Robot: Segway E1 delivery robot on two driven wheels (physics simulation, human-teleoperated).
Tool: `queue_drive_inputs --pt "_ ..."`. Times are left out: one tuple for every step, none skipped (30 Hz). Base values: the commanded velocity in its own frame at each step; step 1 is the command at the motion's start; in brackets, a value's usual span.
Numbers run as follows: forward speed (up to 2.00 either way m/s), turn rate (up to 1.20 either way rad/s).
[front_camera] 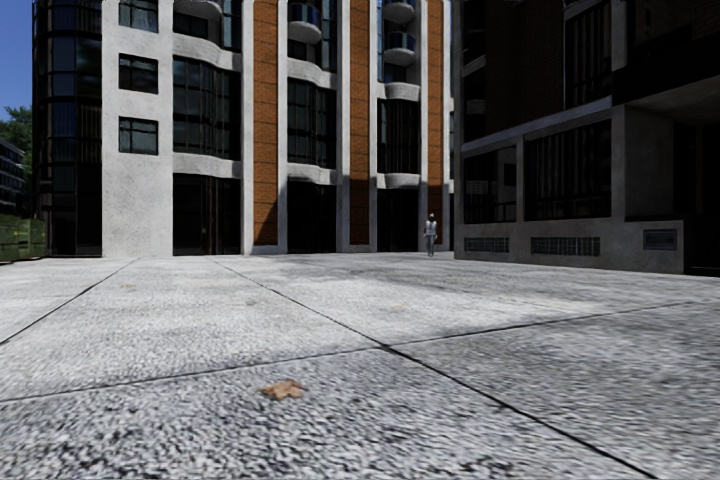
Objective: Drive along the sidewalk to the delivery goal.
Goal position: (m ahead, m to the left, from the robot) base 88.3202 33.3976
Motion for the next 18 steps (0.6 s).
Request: queue_drive_inputs --pt "2.00 0.00" --pt "2.00 0.00" --pt "2.00 0.00" --pt "2.00 0.00" --pt "2.00 0.00" --pt "2.00 0.00" --pt "2.00 0.00" --pt "2.00 0.00" --pt "2.00 0.00" --pt "2.00 0.00" --pt "2.00 0.00" --pt "2.00 0.00" --pt "2.00 0.00" --pt "2.00 0.00" --pt "2.00 0.00" --pt "2.00 0.00" --pt "2.00 0.00" --pt "2.00 0.00"
